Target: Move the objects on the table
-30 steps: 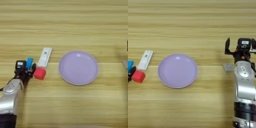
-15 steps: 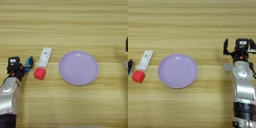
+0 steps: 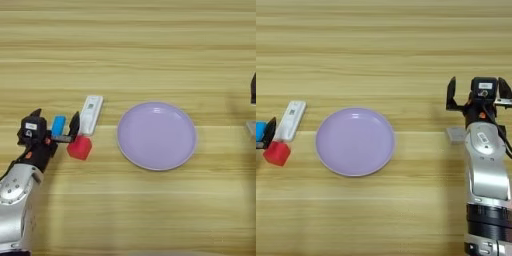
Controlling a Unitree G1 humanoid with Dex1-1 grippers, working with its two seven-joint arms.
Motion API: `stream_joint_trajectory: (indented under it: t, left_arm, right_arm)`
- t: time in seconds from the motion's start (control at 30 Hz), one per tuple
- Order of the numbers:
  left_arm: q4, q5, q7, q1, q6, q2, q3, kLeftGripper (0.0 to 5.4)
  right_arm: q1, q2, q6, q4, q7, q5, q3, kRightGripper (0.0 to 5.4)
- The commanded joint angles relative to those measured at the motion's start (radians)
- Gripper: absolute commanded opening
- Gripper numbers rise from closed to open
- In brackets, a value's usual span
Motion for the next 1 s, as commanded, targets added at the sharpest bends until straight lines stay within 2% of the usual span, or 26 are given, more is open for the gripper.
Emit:
stream_joint_trajectory:
  t: [0.03, 0.17, 0.4, 0.67, 1.0]
  left_arm:
    - [-0.059, -0.02, -0.028, 0.043, -0.004, 0.001, -0.014, 5.38]
    - [-0.1, -0.019, -0.045, 0.085, -0.009, 0.002, -0.032, 5.38]
    - [-0.123, 0.024, -0.064, 0.151, -0.026, 0.008, -0.093, 5.38]
    - [-0.034, 0.118, -0.058, 0.148, -0.065, 0.02, -0.155, 5.38]
    - [0.024, 0.148, -0.052, 0.138, -0.089, 0.015, -0.174, 5.38]
  right_arm:
    - [-0.011, -0.012, 0.005, 0.012, 0.003, -0.002, 0.0, 5.4]
    - [-0.012, -0.012, 0.003, 0.016, 0.003, -0.003, 0.001, 5.4]
    - [-0.019, -0.014, 0.0, 0.023, 0.003, -0.002, 0.0, 5.4]
    - [-0.031, -0.016, -0.006, 0.035, 0.003, -0.002, 0.001, 5.4]
    - [-0.028, -0.014, -0.002, 0.024, 0.001, -0.003, 0.002, 5.4]
